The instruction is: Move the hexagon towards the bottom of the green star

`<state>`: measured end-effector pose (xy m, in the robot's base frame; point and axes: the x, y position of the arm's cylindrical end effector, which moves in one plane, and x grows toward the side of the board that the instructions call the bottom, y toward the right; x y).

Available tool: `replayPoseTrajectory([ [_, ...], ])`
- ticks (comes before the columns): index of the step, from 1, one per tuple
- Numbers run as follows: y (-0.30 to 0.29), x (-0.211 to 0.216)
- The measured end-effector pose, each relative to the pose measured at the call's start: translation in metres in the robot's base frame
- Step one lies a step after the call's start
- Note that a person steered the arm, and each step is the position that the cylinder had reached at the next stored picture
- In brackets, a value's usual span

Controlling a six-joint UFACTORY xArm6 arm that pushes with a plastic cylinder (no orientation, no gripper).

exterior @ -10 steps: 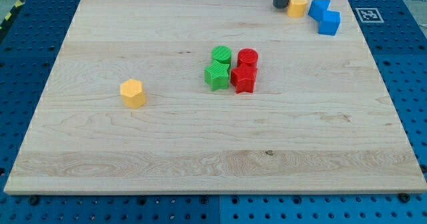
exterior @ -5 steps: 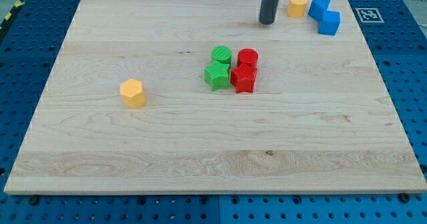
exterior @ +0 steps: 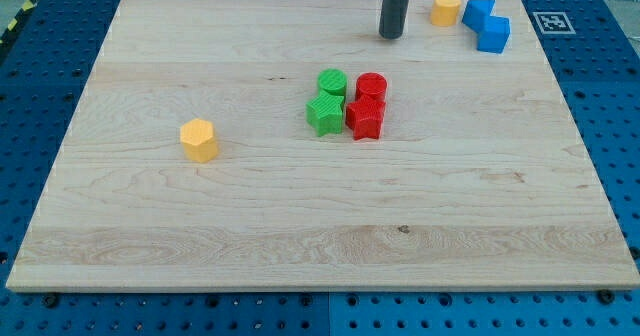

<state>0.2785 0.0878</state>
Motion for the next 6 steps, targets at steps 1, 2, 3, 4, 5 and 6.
replayPoseTrajectory([
  [1, -0.028, 0.006],
  [2, -0.032, 0.006],
  [3, -0.034, 0.006],
  [4, -0.057, 0.007],
  [5, -0.088, 0.007],
  [6, -0.094, 0.007],
])
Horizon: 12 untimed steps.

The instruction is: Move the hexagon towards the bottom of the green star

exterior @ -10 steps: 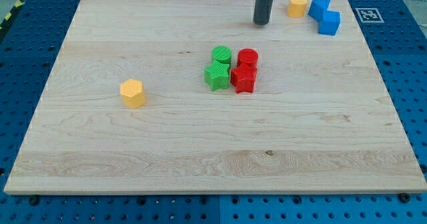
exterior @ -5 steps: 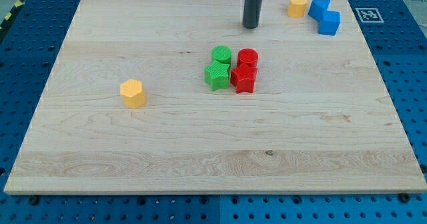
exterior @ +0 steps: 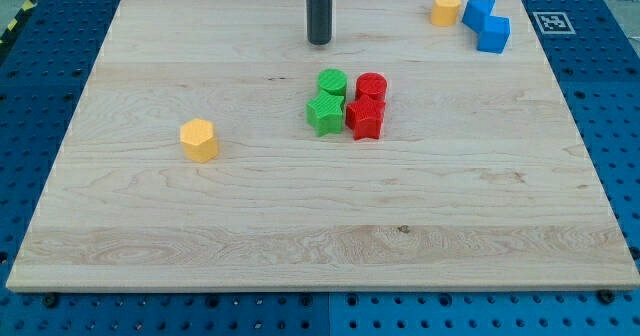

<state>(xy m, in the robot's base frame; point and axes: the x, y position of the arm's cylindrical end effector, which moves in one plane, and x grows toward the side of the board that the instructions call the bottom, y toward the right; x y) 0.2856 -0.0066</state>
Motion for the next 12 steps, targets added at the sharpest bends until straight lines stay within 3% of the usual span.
replayPoseTrajectory([
  [4, -0.025, 0.011],
  [7, -0.082, 0.046],
  [11, -0.082, 0.138],
  [12, -0.082, 0.144],
])
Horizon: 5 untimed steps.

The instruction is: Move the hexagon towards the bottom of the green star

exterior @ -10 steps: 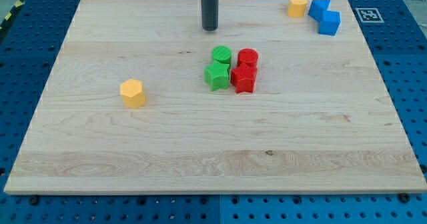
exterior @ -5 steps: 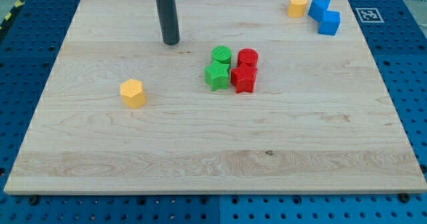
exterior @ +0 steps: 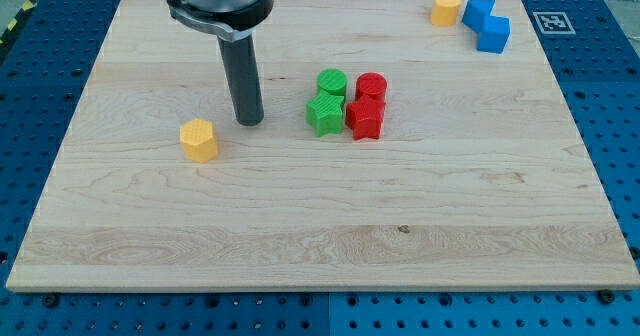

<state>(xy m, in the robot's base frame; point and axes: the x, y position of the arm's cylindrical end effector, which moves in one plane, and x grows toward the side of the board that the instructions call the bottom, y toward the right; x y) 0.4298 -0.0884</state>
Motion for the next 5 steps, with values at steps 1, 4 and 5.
replayPoseTrajectory([
  [1, 0.000, 0.017],
  [4, -0.010, 0.041],
  [5, -0.052, 0.021],
])
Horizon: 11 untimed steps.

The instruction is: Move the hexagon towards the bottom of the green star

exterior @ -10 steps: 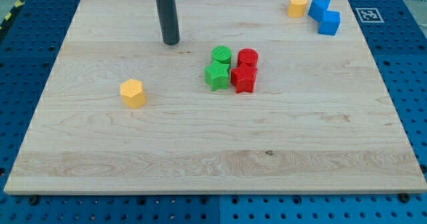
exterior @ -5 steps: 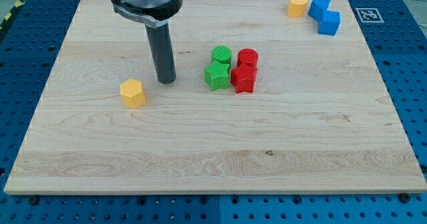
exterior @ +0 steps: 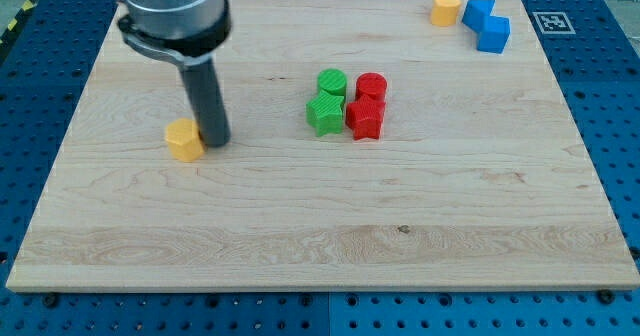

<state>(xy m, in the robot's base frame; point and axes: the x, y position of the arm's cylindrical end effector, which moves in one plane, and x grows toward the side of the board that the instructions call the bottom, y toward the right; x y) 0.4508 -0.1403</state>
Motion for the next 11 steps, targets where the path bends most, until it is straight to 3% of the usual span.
replayPoseTrajectory([
  [3, -0.062, -0.013],
  [4, -0.087, -0.048],
  [6, -0.121, -0.003],
  [8, -0.025, 0.030],
  [11, 0.025, 0.071],
])
